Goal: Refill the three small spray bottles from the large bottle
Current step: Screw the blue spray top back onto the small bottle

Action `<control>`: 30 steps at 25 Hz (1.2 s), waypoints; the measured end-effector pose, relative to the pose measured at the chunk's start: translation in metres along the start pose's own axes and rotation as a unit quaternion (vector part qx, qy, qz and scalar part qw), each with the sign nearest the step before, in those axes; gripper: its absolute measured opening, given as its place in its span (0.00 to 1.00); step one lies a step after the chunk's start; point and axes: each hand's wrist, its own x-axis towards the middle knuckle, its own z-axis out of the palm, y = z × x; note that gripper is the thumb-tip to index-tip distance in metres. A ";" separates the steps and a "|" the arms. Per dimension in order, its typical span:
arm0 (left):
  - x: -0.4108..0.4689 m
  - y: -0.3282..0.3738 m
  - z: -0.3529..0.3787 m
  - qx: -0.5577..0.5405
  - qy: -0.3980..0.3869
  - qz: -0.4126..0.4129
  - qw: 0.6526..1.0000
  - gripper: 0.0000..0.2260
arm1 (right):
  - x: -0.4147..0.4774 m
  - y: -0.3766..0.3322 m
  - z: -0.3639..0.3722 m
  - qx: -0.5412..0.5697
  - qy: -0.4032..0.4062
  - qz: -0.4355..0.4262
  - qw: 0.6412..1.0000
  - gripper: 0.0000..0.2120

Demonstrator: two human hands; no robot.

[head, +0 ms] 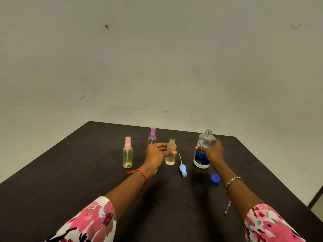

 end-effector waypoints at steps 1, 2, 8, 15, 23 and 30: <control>0.000 0.000 -0.001 -0.001 0.001 -0.002 1.000 0.20 | 0.001 0.001 0.000 -0.002 -0.011 0.006 1.000 0.35; 0.001 0.000 -0.002 -0.003 0.003 -0.003 1.000 0.20 | 0.001 0.000 0.000 -0.006 -0.020 0.013 1.000 0.37; -0.001 0.003 -0.003 -0.012 0.019 -0.008 1.000 0.21 | -0.022 -0.017 0.008 -0.114 0.120 -0.260 0.951 0.18; -0.010 0.012 -0.009 -0.016 0.030 0.000 0.999 0.21 | -0.038 0.012 0.029 -0.454 -0.381 -0.263 0.761 0.12; -0.017 0.016 -0.015 -0.008 0.030 0.008 0.999 0.22 | -0.046 -0.064 0.003 0.013 -0.126 -0.197 0.972 0.12; -0.029 0.027 -0.007 0.001 0.021 0.015 1.000 0.22 | -0.057 -0.138 -0.011 0.102 -0.107 -0.250 0.957 0.12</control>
